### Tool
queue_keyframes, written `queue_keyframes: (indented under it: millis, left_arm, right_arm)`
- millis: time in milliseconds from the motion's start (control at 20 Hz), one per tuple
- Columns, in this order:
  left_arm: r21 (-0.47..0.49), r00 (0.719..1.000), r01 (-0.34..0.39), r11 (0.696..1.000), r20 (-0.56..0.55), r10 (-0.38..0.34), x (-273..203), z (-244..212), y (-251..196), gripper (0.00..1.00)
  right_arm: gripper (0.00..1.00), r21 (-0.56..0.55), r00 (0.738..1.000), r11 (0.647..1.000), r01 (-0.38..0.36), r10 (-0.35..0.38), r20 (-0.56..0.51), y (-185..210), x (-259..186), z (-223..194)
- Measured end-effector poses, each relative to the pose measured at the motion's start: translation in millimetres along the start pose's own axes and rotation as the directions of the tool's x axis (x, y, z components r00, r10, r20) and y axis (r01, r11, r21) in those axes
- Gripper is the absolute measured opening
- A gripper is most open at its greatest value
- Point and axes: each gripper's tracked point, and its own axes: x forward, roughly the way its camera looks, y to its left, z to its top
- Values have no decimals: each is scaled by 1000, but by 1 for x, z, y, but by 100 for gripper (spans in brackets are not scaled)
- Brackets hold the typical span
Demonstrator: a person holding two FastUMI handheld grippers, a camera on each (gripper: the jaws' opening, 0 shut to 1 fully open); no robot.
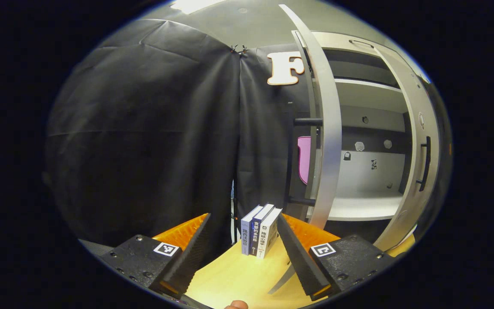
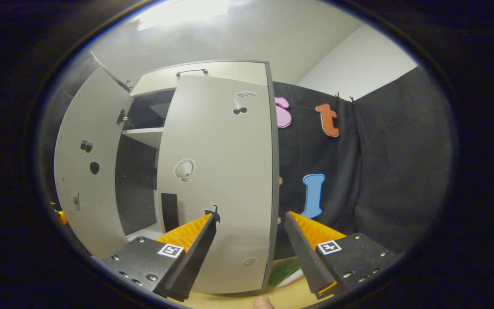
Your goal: Grasp the bottle in the cabinet with the left hand and place it on the coaster, then close the right door with the right hand and the left door with the left hand.
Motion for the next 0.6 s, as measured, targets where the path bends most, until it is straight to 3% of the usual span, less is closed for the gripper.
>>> queue_keyframes:
  millis: [50,100,300,350,400,600]
  left_arm:
    - [8,1000,8,1000,1,-8,2,0,0,96]
    - [16,1000,22,1000,0,-22,1,0,-2,92]
    - [14,996,90,996,-9,-90,0,-1,-13,95]
    - [6,996,95,995,-5,-95,-1,0,-15,99]
    - [10,996,90,996,-7,-90,0,-1,-13,95]
    - [4,996,93,996,-4,-93,-2,-1,-17,94]
  right_arm:
    - [97,8,1000,1000,2,-2,-8,-1,0,-2]
    - [97,14,1000,1000,0,0,-15,0,0,-5]
    - [98,23,999,999,-26,26,-27,13,2,-9]
    - [98,23,999,999,-35,35,-27,17,2,-10]
    - [98,22,999,999,-43,44,-27,20,2,-10]
    - [97,22,997,998,-63,63,-35,27,0,-14]
